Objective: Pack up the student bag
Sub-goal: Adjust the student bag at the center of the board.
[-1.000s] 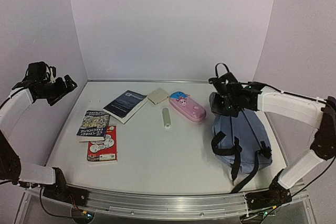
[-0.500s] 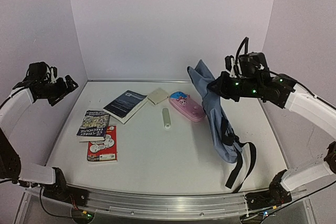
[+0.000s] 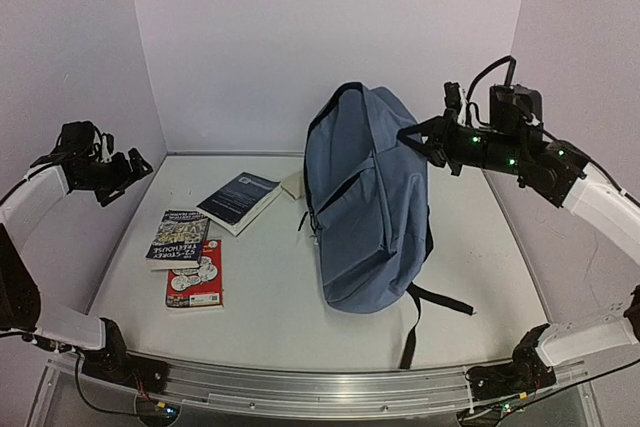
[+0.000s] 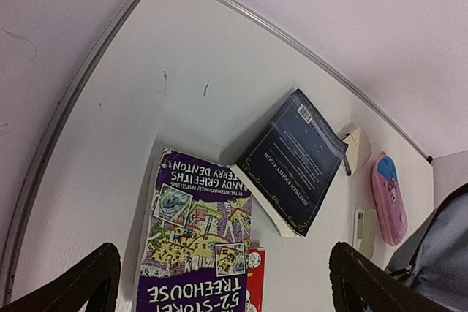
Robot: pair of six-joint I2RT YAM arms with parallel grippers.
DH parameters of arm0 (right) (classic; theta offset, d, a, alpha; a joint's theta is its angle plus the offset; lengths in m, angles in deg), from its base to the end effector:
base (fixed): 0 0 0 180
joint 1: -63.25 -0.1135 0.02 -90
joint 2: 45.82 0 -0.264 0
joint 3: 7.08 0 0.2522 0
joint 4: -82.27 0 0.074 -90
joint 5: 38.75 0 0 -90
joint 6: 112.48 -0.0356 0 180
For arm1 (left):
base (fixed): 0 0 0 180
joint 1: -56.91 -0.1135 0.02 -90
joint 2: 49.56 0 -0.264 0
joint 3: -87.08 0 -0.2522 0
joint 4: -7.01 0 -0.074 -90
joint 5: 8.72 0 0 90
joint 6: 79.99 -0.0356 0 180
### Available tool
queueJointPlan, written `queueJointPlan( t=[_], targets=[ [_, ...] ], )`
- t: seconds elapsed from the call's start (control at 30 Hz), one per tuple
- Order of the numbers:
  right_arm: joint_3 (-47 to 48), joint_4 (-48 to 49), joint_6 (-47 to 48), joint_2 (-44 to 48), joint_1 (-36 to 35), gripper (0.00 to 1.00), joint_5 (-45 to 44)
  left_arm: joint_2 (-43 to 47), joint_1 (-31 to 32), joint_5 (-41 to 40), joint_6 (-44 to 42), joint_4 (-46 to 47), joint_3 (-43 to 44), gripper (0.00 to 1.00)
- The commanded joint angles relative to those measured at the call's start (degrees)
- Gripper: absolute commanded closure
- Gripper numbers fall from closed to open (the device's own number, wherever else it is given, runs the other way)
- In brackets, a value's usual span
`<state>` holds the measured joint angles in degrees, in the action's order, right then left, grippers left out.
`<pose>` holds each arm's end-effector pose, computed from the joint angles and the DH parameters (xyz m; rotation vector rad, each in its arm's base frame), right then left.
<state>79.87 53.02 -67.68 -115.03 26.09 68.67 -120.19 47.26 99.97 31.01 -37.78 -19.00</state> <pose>0.2106 0.1730 0.4156 -0.1063 1.9548 1.2688 0.2631 0.0332 0.3057 -0.4411 2.2515 -0.4766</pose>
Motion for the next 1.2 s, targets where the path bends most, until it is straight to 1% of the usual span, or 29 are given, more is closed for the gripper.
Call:
queueJointPlan(
  t=[0.0, 0.1, 0.17, 0.2, 0.27, 0.33, 0.4, 0.43, 0.47, 0.5, 0.6, 0.63, 0.7, 0.77, 0.83, 0.97, 1.03, 1.1, 1.13, 1.17],
  targets=[
    [-7.60, 5.83, -2.66, -3.03, 8.67, 1.00, 2.46, -0.87, 0.05, 1.72, -0.52, -0.56, 1.86, 0.00],
    [-11.62, 5.73, -1.22, -4.30, 13.37, 1.00, 2.93, -1.26, 0.00, 2.02, -0.51, -0.79, 1.93, 0.00],
    [-13.59, 5.31, -0.24, -4.77, 15.62, 1.00, 1.34, -1.35, 0.01, 1.95, -0.53, -0.94, 2.06, 0.00],
    [-13.91, 4.49, 0.56, -4.89, 16.44, 0.97, -1.18, -1.30, 0.02, 1.92, -0.61, -0.97, 2.12, 0.00],
    [-13.73, 0.96, 2.58, -5.24, 17.11, 0.86, -7.76, -1.16, 0.05, 1.86, -0.80, -1.03, 2.19, 0.00],
    [-12.59, -3.10, 4.57, -5.75, 17.18, 0.78, -16.00, -0.95, 0.00, 1.87, -0.95, -0.97, 2.12, 0.00],
    [-11.95, -5.39, 6.24, -6.12, 17.15, 0.62, -21.94, -0.74, 0.01, 1.89, -1.01, -0.97, 2.06, 0.00],
    [-11.66, -6.15, 6.99, -6.30, 17.15, 0.58, -24.44, -0.67, 0.01, 1.92, -1.05, -0.93, 2.06, 0.00],
    [-11.30, -7.03, 7.70, -6.56, 17.17, 0.55, -26.66, -0.61, 0.03, 2.02, -1.08, -0.89, 2.09, 0.00],
    [-10.69, -8.09, 8.26, -6.83, 17.19, 0.50, -28.96, -0.60, 0.05, 2.14, -1.13, -0.91, 2.12, 0.00],
    [-8.13, -11.05, 10.35, -7.03, 17.15, 0.27, -34.09, -0.48, -0.02, 2.41, -1.22, -0.88, 2.14, 0.00],
    [-7.26, -11.58, 11.26, -6.64, 17.16, 0.21, -34.67, -0.40, 0.01, 2.41, -1.23, -0.88, 2.13, 0.00],
    [-5.42, -12.41, 12.91, -5.51, 17.16, 0.14, -35.50, -0.26, 0.03, 2.43, -1.23, -0.81, 2.04, 0.00],
    [-3.39, -13.66, 14.68, -4.23, 17.16, 0.11, -36.18, -0.16, 0.00, 2.52, -1.30, -0.77, 2.01, 0.00],
    [-1.70, -14.84, 16.08, -3.28, 17.18, 0.10, -35.60, -0.13, -0.01, 2.64, -1.32, -0.71, 1.96, 0.00],
    [-0.58, -15.63, 15.58, -4.27, 16.43, 0.09, -28.40, 0.36, 0.02, 2.93, -1.40, -0.09, 1.43, 0.00],
    [-0.54, -15.07, 14.09, -6.49, 13.06, 0.09, -28.69, 0.64, 0.06, 2.98, -1.40, 0.39, 1.06, 0.00],
    [0.23, -14.45, 12.53, -9.63, 8.04, 0.10, -32.41, 0.69, 0.06, 3.02, -1.44, 0.62, 0.83, 0.00],
    [1.40, -14.13, 11.81, -12.47, 5.64, 0.13, -34.02, 0.55, 0.11, 2.83, -1.48, 0.57, 0.79, 0.00],
    [2.50, -13.58, 11.15, -15.15, 3.76, 0.21, -34.40, 0.41, 0.09, 2.77, -1.49, 0.50, 0.84, 0.00]
  ],
)
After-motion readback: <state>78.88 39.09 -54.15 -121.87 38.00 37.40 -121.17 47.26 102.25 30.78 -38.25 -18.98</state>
